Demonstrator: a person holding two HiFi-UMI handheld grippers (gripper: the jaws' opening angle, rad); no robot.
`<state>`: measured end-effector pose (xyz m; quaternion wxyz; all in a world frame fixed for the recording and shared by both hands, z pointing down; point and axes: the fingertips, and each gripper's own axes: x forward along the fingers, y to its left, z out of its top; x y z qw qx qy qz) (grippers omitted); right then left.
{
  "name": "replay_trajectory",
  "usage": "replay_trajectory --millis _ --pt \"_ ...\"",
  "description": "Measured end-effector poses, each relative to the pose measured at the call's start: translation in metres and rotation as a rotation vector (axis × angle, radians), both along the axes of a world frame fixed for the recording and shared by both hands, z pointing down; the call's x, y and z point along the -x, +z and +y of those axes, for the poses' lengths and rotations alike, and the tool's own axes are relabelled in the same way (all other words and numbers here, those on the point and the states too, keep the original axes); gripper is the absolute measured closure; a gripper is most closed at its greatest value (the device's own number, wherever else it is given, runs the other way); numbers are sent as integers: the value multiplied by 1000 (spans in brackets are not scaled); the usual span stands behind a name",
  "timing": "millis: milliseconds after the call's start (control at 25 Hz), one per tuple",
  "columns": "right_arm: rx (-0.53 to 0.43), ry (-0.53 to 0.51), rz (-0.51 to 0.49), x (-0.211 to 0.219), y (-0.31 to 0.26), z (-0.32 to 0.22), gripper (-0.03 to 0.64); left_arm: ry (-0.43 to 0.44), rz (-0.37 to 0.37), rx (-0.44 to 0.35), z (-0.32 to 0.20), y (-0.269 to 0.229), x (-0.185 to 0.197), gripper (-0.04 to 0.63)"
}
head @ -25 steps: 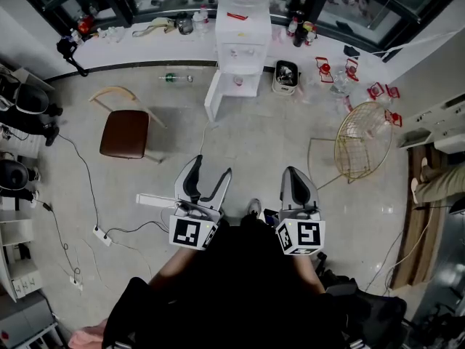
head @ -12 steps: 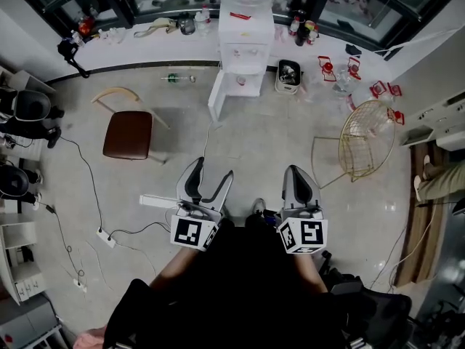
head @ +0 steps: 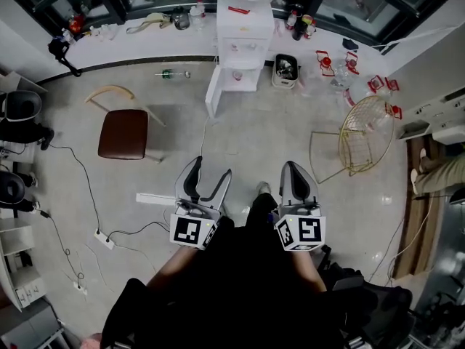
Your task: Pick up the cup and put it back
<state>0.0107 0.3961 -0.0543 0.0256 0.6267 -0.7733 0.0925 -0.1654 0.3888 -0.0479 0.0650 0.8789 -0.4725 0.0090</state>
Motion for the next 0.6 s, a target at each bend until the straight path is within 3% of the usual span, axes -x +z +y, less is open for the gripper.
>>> replay_trajectory --millis 240,600 --pt "7 -30 -1 -25 17 -58 623 -53 -3 35 -49 19 -21 290" --pt "24 -181 16 -98 41 -198 623 -148 -8 66 -169 46 -113 288"
